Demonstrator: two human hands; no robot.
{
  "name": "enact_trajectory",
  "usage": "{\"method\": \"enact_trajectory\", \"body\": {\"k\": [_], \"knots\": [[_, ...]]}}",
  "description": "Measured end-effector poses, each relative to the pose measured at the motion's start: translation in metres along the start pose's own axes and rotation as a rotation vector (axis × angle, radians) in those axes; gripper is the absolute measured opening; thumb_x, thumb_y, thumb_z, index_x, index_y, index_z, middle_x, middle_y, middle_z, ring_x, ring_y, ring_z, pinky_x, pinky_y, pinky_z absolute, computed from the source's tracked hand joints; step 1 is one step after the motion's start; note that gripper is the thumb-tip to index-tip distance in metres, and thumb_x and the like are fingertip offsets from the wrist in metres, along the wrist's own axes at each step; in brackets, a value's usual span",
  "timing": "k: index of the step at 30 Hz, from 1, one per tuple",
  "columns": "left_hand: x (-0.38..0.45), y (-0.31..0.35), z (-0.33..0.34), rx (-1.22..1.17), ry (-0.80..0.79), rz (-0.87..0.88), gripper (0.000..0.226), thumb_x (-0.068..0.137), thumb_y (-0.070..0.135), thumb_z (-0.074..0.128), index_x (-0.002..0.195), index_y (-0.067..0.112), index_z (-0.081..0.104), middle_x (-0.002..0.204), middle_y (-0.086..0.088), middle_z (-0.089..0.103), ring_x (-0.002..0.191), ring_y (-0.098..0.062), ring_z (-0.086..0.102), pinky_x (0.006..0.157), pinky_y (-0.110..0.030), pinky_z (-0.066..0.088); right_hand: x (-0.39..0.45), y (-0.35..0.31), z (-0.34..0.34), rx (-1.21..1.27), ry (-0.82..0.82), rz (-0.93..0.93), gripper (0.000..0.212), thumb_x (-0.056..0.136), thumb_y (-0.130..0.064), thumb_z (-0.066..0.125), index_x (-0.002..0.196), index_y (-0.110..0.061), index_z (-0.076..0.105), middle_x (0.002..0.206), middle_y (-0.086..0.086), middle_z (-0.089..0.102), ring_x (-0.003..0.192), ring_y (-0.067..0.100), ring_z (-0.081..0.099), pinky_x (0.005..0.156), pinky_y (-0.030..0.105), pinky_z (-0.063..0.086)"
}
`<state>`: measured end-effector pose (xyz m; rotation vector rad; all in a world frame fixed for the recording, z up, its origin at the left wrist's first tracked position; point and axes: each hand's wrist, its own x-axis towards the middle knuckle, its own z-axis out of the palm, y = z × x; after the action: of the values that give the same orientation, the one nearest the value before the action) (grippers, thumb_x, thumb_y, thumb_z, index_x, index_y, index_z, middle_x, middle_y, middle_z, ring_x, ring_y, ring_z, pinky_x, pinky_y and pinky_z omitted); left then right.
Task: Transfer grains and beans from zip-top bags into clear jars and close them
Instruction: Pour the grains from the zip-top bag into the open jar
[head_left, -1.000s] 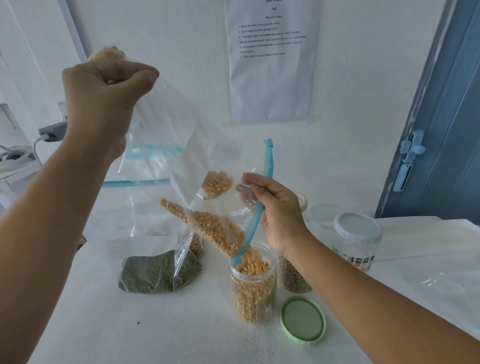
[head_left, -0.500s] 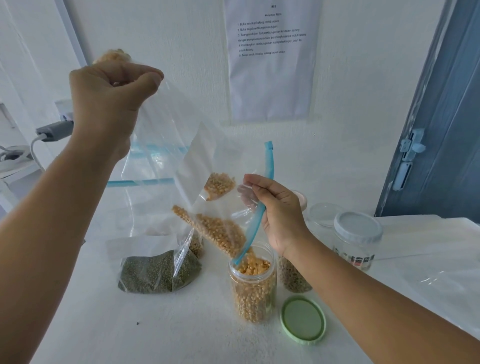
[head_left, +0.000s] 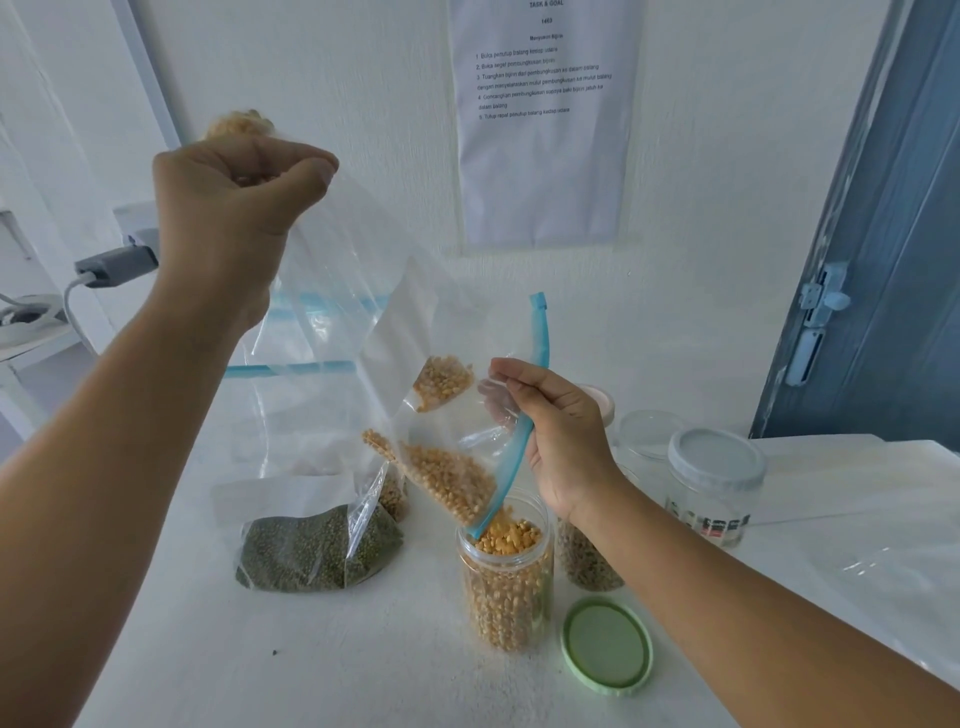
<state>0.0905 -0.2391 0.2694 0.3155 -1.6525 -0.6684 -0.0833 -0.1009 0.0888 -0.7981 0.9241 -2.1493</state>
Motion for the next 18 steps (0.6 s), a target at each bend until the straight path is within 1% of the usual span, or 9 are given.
{"method": "enact_trajectory", "body": {"k": [2,3,6,7,9,11,13,15,18], "knots": [[0.0,0.0005,-0.0002,0.005,-0.003,0.007,0.022,0.085,0.011,0.079,0.107,0.011,0.077,0.066,0.026,0.069,0.079,0.009,0.062,0.102,-0.026,0.049,0.0001,-0.0003,-0.0002,-0.004,-0.003,0.001,0.031,0.101,0.003,0.055,0.097,-0.012,0.082,0.103,0.015,0.077,0.104,0.028,0.074,0.091,0.03,0.058],[-0.0006,0.0006,-0.0001,0.002,-0.004,0.009,0.021,0.084,0.01,0.079,0.105,0.011,0.078,0.066,0.026,0.07,0.079,0.009,0.061,0.106,-0.028,0.048,-0.0002,-0.0002,-0.0003,-0.008,-0.004,0.0,0.031,0.101,0.004,0.055,0.097,-0.012,0.082,0.104,0.015,0.077,0.104,0.028,0.074,0.092,0.03,0.058],[-0.0022,0.0018,-0.0001,0.0,-0.009,0.012,0.015,0.084,0.009,0.079,0.096,0.017,0.078,0.067,0.026,0.07,0.081,0.01,0.062,0.112,-0.03,0.045,-0.0012,0.0006,-0.0012,-0.023,-0.002,-0.004,0.032,0.102,0.003,0.055,0.098,-0.013,0.082,0.105,0.016,0.077,0.105,0.028,0.074,0.095,0.032,0.058],[-0.0029,0.0026,-0.0001,0.0,-0.01,0.011,0.015,0.085,0.009,0.079,0.096,0.019,0.078,0.067,0.026,0.07,0.081,0.011,0.062,0.111,-0.029,0.045,-0.0014,0.0005,-0.0011,-0.023,-0.002,-0.005,0.032,0.102,0.003,0.055,0.097,-0.013,0.082,0.105,0.015,0.077,0.105,0.028,0.074,0.095,0.032,0.058],[-0.0034,0.0037,-0.0004,-0.005,-0.016,0.006,0.018,0.085,0.007,0.078,0.102,0.014,0.078,0.066,0.026,0.07,0.08,0.011,0.061,0.101,-0.023,0.049,-0.0017,0.0008,-0.0009,-0.018,0.0,-0.006,0.033,0.102,0.004,0.055,0.097,-0.013,0.082,0.105,0.015,0.077,0.105,0.028,0.074,0.094,0.031,0.058],[-0.0045,0.0048,0.0003,-0.004,-0.025,0.013,0.021,0.085,0.006,0.078,0.105,0.011,0.077,0.066,0.025,0.07,0.078,0.01,0.061,0.091,-0.02,0.05,-0.0027,0.0014,-0.0008,-0.012,0.001,-0.002,0.033,0.101,0.004,0.054,0.096,-0.013,0.082,0.105,0.015,0.077,0.104,0.028,0.074,0.093,0.03,0.058],[-0.0056,0.0051,0.0008,-0.011,-0.032,0.013,0.021,0.085,0.005,0.077,0.105,0.012,0.077,0.066,0.024,0.07,0.075,0.009,0.06,0.082,-0.016,0.048,-0.0038,0.0022,-0.0007,-0.005,-0.001,0.003,0.033,0.101,0.004,0.055,0.096,-0.013,0.082,0.105,0.016,0.077,0.104,0.028,0.074,0.091,0.029,0.059],[-0.006,0.0045,0.0011,-0.014,-0.031,0.011,0.021,0.085,0.005,0.077,0.105,0.012,0.076,0.065,0.023,0.07,0.072,0.008,0.059,0.079,-0.013,0.047,-0.0041,0.0015,-0.0004,-0.009,-0.001,0.004,0.032,0.101,0.004,0.055,0.097,-0.012,0.082,0.105,0.016,0.077,0.105,0.028,0.074,0.092,0.03,0.058],[-0.0059,0.0044,0.0003,-0.016,-0.032,0.003,0.02,0.085,0.007,0.079,0.104,0.012,0.077,0.066,0.023,0.071,0.072,0.008,0.059,0.078,-0.015,0.048,-0.0037,0.0003,-0.0001,-0.019,0.002,0.003,0.031,0.101,0.004,0.055,0.098,-0.012,0.081,0.105,0.016,0.078,0.106,0.028,0.074,0.093,0.03,0.058]]}}
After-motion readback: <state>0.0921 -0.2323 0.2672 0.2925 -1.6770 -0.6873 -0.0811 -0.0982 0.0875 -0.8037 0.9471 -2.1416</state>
